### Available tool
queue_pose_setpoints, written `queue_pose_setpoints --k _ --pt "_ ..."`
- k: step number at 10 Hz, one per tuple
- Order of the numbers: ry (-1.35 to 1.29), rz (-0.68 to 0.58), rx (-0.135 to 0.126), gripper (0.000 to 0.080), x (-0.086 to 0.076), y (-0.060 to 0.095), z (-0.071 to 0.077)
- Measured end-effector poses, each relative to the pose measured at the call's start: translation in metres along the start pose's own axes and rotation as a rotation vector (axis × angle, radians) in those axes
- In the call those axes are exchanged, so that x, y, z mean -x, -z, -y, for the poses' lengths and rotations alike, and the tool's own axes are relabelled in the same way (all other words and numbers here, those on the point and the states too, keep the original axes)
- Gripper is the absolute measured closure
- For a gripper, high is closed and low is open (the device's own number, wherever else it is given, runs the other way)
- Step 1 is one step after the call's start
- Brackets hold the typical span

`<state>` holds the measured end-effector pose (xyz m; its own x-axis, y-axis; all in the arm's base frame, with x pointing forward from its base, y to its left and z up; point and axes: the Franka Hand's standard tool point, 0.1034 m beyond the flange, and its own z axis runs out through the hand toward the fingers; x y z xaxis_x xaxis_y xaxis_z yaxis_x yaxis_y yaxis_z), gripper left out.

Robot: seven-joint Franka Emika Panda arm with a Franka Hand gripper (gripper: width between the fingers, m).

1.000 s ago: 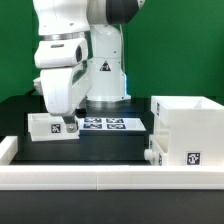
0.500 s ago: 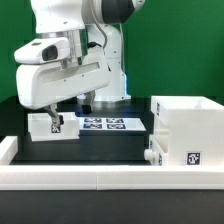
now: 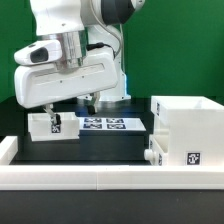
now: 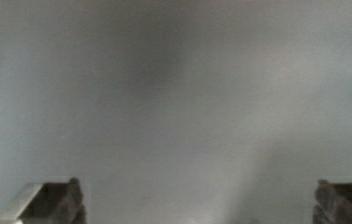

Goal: Assemble drawer

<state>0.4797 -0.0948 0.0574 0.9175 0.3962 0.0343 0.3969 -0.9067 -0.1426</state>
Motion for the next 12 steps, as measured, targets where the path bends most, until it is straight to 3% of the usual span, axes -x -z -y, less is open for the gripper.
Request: queue_pose_setpoints --k 1,3,5,6,8,12 --pt "-0.083 -0.007 0.001 0.0151 0.000 -0.001 0.000" --pt "-0.170 -0.026 0.032 0.0151 0.014 -0.002 -0.002" --pt "-0.165 -0.070 0.091 0.0151 0.030 0.000 0.004" --pt "-0.142 -0.073 0.105 0.0151 0.039 0.000 0.010" --pt "-0.115 -0.066 0.112 0.0151 0.045 0.003 0.019" --pt "-0.118 -0.065 0.109 0.0151 0.045 0.001 0.018"
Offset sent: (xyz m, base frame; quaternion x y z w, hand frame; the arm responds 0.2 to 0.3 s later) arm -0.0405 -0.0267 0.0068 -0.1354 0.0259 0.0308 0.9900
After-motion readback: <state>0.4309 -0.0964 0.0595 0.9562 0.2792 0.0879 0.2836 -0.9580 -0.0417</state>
